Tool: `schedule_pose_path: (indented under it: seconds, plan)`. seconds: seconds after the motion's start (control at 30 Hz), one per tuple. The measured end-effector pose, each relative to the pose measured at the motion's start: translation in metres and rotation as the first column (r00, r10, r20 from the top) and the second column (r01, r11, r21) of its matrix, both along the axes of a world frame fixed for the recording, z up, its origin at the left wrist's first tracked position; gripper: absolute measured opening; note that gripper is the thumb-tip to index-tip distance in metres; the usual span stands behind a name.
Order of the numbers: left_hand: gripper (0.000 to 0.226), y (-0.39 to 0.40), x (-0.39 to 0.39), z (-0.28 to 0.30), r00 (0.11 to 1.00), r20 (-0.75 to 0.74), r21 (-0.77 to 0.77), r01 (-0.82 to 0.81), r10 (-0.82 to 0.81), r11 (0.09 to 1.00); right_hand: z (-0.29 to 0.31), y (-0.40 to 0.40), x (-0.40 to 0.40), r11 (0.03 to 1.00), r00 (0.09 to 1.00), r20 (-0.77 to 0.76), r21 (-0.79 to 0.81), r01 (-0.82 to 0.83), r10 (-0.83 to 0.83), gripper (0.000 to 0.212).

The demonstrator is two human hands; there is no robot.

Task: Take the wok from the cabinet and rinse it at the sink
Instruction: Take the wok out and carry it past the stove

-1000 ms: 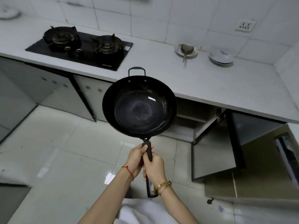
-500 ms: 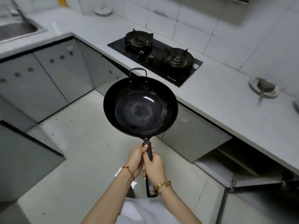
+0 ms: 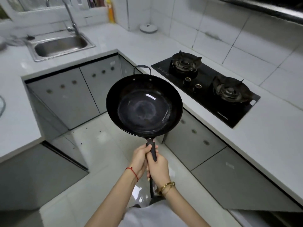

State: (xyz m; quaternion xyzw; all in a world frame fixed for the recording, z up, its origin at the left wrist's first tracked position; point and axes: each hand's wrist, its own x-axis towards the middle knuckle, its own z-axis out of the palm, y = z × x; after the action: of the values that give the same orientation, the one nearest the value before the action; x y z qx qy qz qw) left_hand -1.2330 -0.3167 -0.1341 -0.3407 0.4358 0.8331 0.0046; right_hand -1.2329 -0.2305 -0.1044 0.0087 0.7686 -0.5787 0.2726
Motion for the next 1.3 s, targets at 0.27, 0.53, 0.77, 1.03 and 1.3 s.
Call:
schedule_pose_path:
  seconds: [0.27, 0.53, 0.77, 1.03, 1.3]
  plan:
    - [0.023, -0.081, -0.08, -0.001, 0.993, -0.029, 0.047, -0.113, 0.114, 0.993, -0.009, -0.087, -0.087, 0.997, 0.997, -0.025, 0.021, -0.07, 0.07, 0.04]
    - [0.026, -0.19, -0.218, 0.015, 0.988, -0.01, 0.032, -0.152, 0.153, 0.988, -0.008, -0.196, -0.235, 0.992, 0.991, -0.028, 0.007, -0.127, 0.127, 0.042]
    - [0.024, -0.286, -0.347, 0.036, 0.982, -0.03, 0.073, -0.182, 0.185, 0.981, 0.01, -0.295, -0.36, 0.995, 0.989, -0.107, 0.009, -0.104, 0.104, 0.041]
    - [0.025, -0.362, -0.453, 0.033, 0.994, -0.041, 0.118, -0.1, 0.106, 0.988, 0.007, -0.368, -0.462, 0.998, 0.986, -0.156, 0.053, -0.047, 0.054, 0.041]
    - [0.019, -0.445, -0.558, 0.024, 0.988, 0.019, 0.014, 0.154, -0.154, 0.988, -0.01, -0.452, -0.551, 0.979, 0.966, -0.191, 0.077, 0.191, -0.174, 0.031]
